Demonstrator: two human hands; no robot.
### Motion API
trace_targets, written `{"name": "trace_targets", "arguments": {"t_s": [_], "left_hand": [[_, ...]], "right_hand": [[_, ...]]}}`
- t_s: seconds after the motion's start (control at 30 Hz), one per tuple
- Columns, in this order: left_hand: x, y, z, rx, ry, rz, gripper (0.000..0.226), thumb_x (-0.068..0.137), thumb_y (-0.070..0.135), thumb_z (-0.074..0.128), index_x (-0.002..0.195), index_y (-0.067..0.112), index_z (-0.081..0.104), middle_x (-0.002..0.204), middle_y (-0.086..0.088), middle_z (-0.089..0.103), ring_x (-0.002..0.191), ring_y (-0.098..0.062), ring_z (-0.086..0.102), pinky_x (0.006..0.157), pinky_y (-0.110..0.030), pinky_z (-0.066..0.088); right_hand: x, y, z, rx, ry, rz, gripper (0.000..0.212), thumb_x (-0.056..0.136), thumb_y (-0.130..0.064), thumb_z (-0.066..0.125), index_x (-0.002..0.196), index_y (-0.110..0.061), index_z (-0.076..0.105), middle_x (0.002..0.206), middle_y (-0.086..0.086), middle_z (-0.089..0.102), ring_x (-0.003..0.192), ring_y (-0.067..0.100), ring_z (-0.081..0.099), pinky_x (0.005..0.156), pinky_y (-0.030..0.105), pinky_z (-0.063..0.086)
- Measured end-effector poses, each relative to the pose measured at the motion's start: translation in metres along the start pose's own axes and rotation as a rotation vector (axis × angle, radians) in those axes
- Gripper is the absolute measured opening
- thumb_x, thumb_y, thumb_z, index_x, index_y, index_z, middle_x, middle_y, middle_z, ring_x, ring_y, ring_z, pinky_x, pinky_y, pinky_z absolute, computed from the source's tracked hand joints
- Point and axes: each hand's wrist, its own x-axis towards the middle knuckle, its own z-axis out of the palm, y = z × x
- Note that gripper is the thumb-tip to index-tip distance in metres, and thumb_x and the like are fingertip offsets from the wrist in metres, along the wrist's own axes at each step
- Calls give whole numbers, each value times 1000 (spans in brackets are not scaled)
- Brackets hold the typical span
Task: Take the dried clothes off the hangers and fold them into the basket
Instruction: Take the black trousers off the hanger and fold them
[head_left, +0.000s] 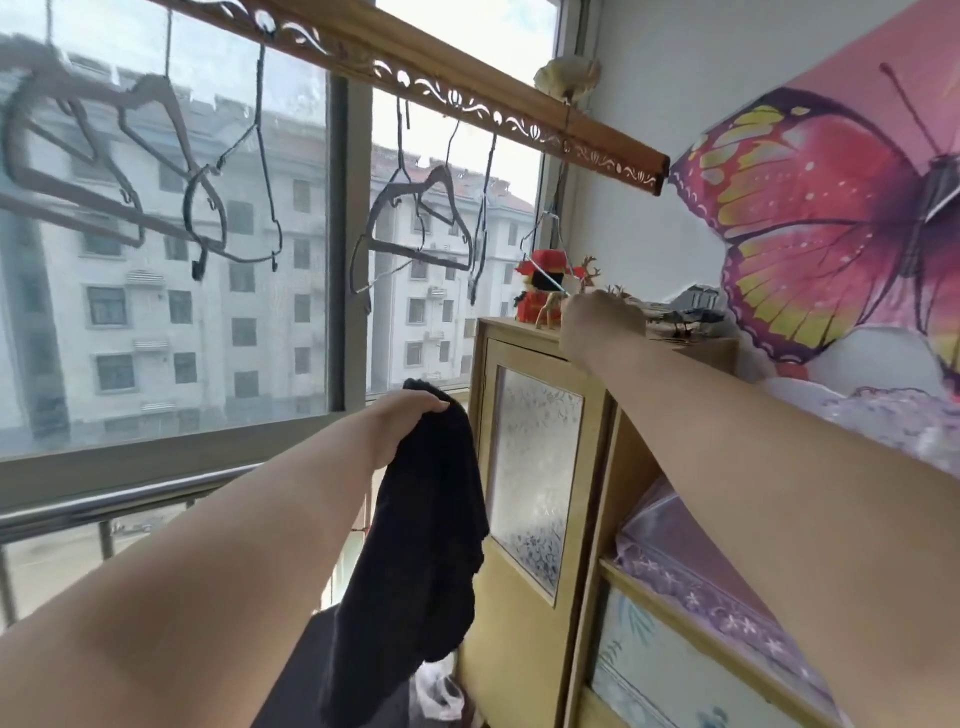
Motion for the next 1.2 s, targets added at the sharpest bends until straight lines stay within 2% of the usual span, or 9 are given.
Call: {"name": "trace_targets", "arguments": {"t_s": [0.27, 0.4, 0.53, 0.67, 0.77, 0.87, 0.93, 1.1, 1.2], "left_hand": [[-41, -23, -71, -118, -125, 55, 25, 88, 13, 57, 110, 1, 60, 101, -14, 68, 91, -27, 64, 74, -34, 51], [-66, -43, -104, -177, -239, 48, 24, 89, 5, 50, 111, -2, 58, 94, -15, 67, 87, -28, 64, 73, -36, 52], [-92, -56, -124, -238, -304, 29, 42, 80, 1, 51, 121, -5, 54, 107, -20, 65, 98, -34, 64, 81, -41, 53], [-110, -65, -138, -331, -302, 32, 59, 62, 2, 56, 121, -5, 56, 115, -20, 64, 102, -35, 64, 88, -45, 53], [-123, -71, -148, -366, -310, 54, 41, 66, -1, 50, 105, -3, 62, 105, -19, 65, 93, -34, 64, 89, -44, 52], [-133, -74, -157, -334, -330, 46, 41, 58, 1, 53, 98, 0, 64, 97, -18, 65, 90, -33, 63, 92, -44, 50], [-137, -78, -162, -289, -337, 23, 38, 53, 2, 54, 90, 1, 65, 89, -17, 65, 82, -32, 64, 90, -44, 49], [-133, -91, -176, -205, -194, -48, 44, 61, 2, 55, 105, -1, 63, 99, -19, 66, 85, -32, 65, 76, -40, 56], [-131, -96, -183, -94, -83, -58, 25, 76, -2, 52, 100, 2, 60, 93, -15, 64, 79, -28, 62, 64, -35, 53]], "right_hand": [[-85, -71, 26, 173, -272, 36, 24, 91, -15, 49, 111, -12, 62, 103, 8, 64, 82, 27, 65, 74, 33, 52], [-146, -117, 29, 546, -428, 65, 31, 95, -34, 50, 92, -9, 68, 81, 6, 69, 72, 22, 70, 75, 32, 56], [-199, -161, 32, 937, -491, 247, 34, 95, -36, 46, 86, -7, 61, 82, 10, 58, 71, 20, 52, 68, 31, 44], [-247, -190, 40, 1073, -744, 544, 51, 96, -54, 36, 105, -10, 62, 96, 14, 69, 86, 23, 62, 92, 35, 50], [-280, -205, 52, 1507, -975, 608, 79, 85, -79, 24, 99, -14, 66, 82, 6, 73, 94, 24, 64, 106, 40, 37], [-292, -223, 54, 2187, -854, 599, 80, 83, -79, 30, 122, -18, 65, 116, 7, 69, 115, 27, 57, 108, 42, 37], [-286, -235, 42, 2363, -663, 617, 82, 81, -77, 42, 132, -15, 58, 131, 12, 61, 126, 31, 53, 110, 46, 37], [-277, -225, 14, 2269, -407, 712, 18, 88, -22, 66, 84, -8, 75, 87, 10, 75, 82, 26, 69, 72, 34, 53], [-265, -203, 9, 2045, -403, 865, 5, 86, -8, 67, 87, -5, 70, 89, 12, 72, 82, 27, 67, 69, 36, 53]]}}
